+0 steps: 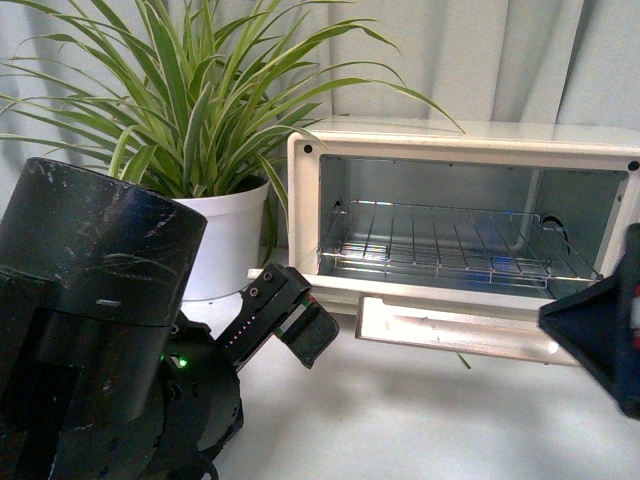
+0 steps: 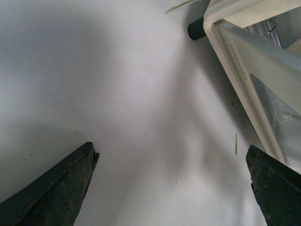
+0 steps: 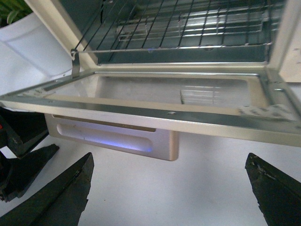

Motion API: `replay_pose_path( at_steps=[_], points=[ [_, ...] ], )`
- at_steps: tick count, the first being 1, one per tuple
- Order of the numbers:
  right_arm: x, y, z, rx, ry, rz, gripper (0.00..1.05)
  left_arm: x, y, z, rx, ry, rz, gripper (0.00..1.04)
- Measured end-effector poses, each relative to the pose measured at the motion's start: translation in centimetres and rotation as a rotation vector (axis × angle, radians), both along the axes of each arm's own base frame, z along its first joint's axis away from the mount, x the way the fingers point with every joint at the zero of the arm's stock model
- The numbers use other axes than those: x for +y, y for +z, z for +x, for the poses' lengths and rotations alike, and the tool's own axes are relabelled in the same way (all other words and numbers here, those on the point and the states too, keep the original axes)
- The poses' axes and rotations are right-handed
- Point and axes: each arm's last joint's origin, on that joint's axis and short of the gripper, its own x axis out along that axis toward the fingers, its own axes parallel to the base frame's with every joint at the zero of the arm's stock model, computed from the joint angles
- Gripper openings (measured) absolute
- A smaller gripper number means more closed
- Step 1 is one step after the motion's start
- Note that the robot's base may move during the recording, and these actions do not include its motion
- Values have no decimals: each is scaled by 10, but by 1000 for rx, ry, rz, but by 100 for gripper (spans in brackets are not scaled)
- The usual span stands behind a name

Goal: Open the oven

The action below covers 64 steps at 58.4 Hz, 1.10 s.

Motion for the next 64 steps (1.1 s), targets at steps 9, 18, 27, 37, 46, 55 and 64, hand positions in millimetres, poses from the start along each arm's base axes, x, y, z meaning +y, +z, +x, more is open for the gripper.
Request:
replay_pose_path(
  at_steps=[9, 18, 27, 37, 46, 55, 64],
  points=[
    [-19, 3, -18, -53, -58, 36, 95, 2, -1, -1, -5, 19, 43, 98],
    [-38, -3, -27, -29, -74, 87, 95, 0, -2, -4, -21, 34, 161, 98],
    [-44, -9, -27, -9, -89, 98, 95, -7, -4, -7, -45, 20, 289, 98],
    [-46, -10, -26, -7, -90, 102, 95, -15, -7, -11, -82, -33, 475, 98],
    [-46, -10, -26, -7, -89, 102, 95, -19, -11, -14, -104, -74, 618, 98],
    [-46, -10, -26, -7, -88, 101, 95, -23, -14, -17, -130, -154, 782, 98],
    [-46, -13, -27, 0, -75, 97, 95, -26, -15, -19, -168, -219, 930, 98]
  ],
)
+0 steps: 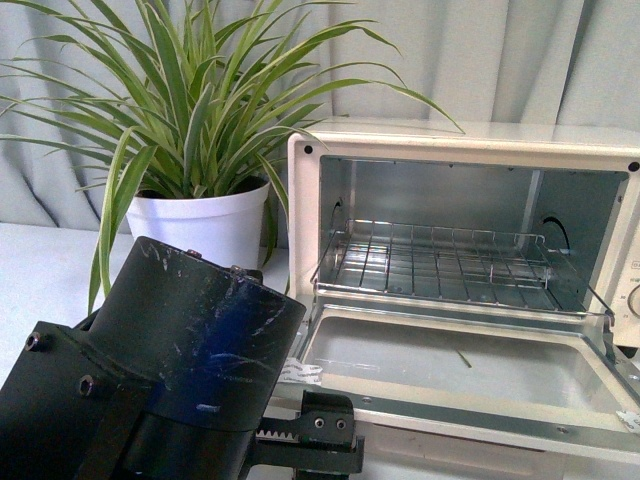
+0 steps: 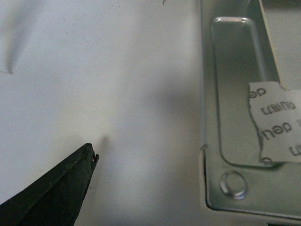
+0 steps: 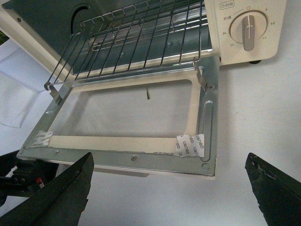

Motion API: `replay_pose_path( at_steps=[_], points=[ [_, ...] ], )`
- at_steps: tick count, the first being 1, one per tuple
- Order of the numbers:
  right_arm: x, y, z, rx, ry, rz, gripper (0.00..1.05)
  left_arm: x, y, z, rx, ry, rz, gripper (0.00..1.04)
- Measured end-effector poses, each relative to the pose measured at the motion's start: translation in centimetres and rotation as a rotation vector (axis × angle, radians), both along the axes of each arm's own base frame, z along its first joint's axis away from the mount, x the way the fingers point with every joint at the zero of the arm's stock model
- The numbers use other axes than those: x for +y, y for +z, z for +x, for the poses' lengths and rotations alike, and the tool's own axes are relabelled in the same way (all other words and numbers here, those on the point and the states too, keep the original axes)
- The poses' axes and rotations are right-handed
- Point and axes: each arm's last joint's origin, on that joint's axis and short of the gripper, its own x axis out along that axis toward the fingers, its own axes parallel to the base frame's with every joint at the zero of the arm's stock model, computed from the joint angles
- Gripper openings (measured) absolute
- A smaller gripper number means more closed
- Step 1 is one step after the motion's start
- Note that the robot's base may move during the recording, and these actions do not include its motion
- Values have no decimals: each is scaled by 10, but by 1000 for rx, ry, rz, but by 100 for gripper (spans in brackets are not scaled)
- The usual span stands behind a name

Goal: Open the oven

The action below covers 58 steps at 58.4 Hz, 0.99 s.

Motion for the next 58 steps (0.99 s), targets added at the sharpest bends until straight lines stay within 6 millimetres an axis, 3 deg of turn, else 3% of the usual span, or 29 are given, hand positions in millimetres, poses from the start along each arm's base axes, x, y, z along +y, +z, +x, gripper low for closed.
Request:
replay_pose_path(
  at_steps=[16, 31, 45, 58],
  points=[
    [-4, -3, -6, -6, 22, -24, 95, 4, 3, -22, -36, -125, 150, 98],
    [-5, -8, -27, -21, 52, -56, 95, 22, 26, -70, -138, -199, 99, 98],
    [-4, -16, -58, -73, 89, -102, 95, 57, 45, -112, -235, -204, 26, 98],
    [-7, -30, -78, -129, 93, -118, 95, 103, 48, -136, -283, -45, 20, 98]
  ],
)
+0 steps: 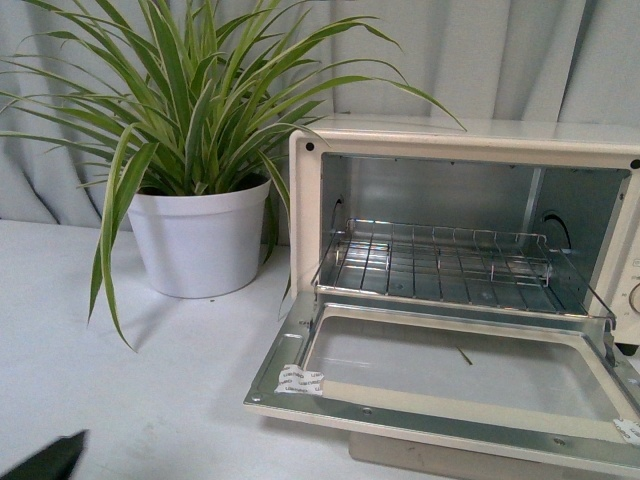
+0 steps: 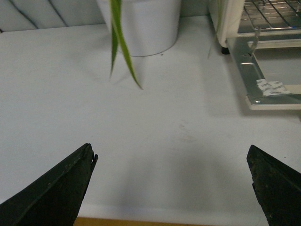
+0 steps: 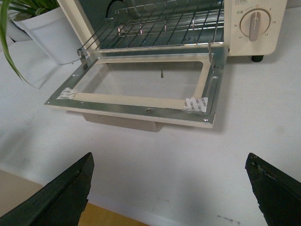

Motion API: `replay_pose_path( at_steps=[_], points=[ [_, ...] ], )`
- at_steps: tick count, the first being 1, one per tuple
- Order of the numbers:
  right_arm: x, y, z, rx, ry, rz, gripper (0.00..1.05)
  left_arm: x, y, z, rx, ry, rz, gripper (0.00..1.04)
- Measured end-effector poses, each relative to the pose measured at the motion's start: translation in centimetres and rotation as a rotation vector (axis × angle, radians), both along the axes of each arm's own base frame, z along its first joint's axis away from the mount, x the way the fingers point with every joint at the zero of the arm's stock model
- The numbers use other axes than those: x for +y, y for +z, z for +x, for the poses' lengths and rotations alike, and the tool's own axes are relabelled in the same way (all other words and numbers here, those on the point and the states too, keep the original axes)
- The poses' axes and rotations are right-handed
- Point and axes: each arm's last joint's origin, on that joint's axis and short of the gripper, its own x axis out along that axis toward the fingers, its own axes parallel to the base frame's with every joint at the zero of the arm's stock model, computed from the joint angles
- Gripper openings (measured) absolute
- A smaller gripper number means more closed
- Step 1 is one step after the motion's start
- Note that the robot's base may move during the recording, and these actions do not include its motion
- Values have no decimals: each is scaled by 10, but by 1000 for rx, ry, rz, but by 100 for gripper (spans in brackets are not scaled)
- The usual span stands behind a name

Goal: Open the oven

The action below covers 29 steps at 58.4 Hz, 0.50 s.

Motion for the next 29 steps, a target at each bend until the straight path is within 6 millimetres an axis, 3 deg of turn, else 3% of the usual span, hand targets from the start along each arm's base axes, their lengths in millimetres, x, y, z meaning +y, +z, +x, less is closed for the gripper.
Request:
replay_pose_path(
  at_steps=[15, 29],
  points=[
    [-6, -16, 0, -10, 5, 7, 95, 26, 0, -26, -65, 88, -69, 98],
    [-9, -17, -1, -39, -19, 51, 95, 29, -1, -31, -66, 68, -104, 98]
  ],
)
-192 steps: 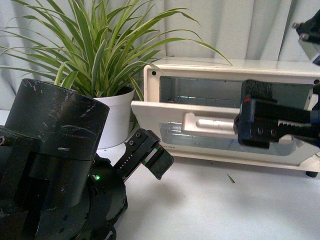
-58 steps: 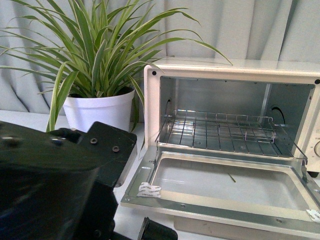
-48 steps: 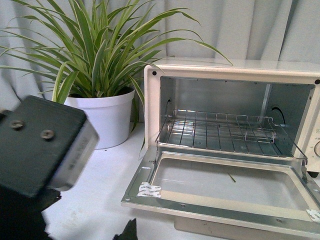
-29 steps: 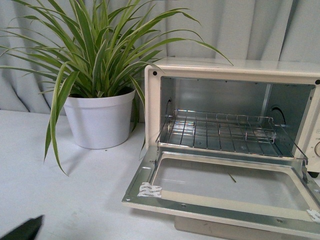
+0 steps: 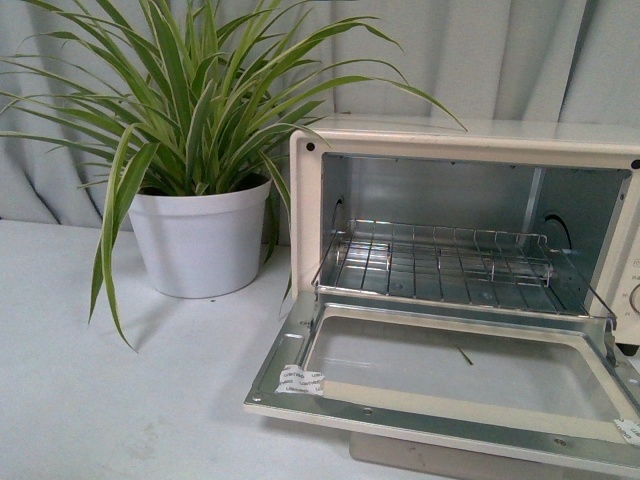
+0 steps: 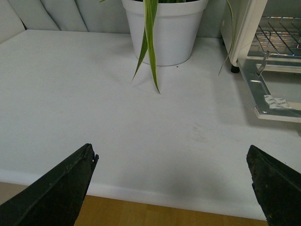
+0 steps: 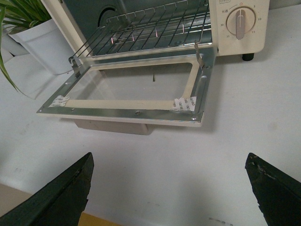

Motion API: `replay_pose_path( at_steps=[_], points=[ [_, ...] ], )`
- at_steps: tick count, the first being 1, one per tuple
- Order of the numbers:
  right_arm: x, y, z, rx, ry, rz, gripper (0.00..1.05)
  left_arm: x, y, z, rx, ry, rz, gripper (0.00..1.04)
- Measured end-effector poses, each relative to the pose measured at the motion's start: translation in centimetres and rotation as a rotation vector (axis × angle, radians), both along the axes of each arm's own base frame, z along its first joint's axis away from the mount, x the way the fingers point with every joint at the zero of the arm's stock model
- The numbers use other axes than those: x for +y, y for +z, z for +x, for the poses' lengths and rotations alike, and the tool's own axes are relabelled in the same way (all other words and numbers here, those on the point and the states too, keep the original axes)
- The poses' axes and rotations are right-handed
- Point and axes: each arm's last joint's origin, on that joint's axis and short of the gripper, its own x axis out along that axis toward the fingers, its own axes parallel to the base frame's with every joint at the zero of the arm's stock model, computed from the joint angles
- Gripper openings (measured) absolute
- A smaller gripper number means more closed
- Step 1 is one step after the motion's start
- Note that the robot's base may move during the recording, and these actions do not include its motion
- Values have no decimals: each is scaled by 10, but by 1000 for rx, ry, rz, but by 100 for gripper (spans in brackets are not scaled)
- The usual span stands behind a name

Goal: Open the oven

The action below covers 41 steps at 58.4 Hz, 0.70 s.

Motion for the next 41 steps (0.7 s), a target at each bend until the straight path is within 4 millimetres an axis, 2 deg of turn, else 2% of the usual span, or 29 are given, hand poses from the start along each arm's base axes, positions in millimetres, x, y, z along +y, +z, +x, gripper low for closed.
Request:
replay_pose_path(
  at_steps=[7, 14, 37, 38, 41],
  points=[
    [0, 0, 0, -14, -16, -5, 95, 0, 0, 0, -5, 4, -3, 98],
    [-5, 0, 0, -226, -231, -178, 74, 6, -5, -9, -114, -6, -48, 77],
    [-5, 2, 0, -258, -239, -256, 5, 31, -9, -11, -151, 5, -53, 5],
    [-5, 2, 0, -258, -239, -256, 1, 32, -10, -11, -151, 5, -55, 4],
    [-5, 2, 0, -259, -238, -260, 1, 33, -10, -11, -152, 6, -52, 4]
  ],
)
